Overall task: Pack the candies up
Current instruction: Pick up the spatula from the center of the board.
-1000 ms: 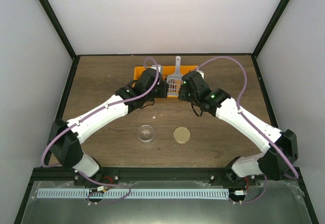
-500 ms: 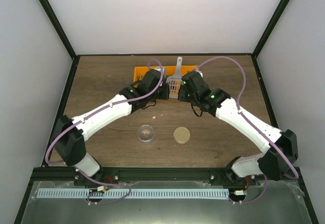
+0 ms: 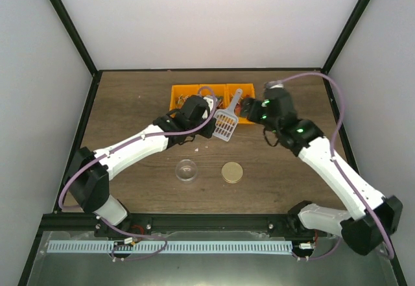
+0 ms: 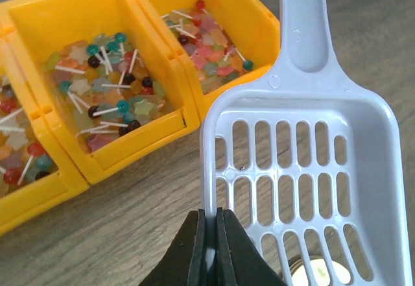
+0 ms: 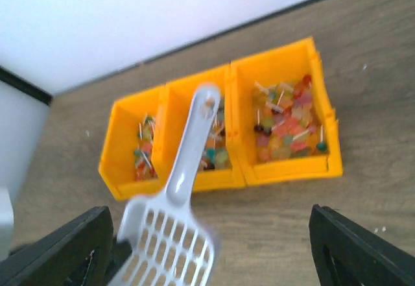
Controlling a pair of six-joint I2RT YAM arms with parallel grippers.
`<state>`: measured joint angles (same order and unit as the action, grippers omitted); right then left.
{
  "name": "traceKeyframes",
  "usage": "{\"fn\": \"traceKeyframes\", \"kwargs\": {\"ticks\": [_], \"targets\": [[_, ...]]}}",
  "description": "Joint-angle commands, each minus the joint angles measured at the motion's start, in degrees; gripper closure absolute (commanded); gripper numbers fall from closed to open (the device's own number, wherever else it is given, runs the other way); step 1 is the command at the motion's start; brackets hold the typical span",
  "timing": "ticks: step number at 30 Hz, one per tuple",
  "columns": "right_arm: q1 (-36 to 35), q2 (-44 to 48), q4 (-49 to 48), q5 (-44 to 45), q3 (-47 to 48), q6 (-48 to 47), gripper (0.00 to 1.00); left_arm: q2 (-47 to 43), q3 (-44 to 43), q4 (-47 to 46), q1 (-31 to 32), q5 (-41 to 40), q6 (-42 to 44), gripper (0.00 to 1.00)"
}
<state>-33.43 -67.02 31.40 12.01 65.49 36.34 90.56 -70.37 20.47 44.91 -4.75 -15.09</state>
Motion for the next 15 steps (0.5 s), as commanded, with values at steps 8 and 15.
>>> {"fn": "traceKeyframes", "kwargs": {"ticks": [8, 15], "targets": [[21.6, 0.5, -3.1, -44.9, 2.2, -10.2, 0.15, -4.2, 1.3, -1.3, -2.1, 24.2, 26.7, 0.96], [27.1, -2.4, -1.7, -55.8, 2.2, -12.5, 0.27, -1.2, -3.1, 4.4, -5.4, 35.4, 32.5, 0.96]]}}
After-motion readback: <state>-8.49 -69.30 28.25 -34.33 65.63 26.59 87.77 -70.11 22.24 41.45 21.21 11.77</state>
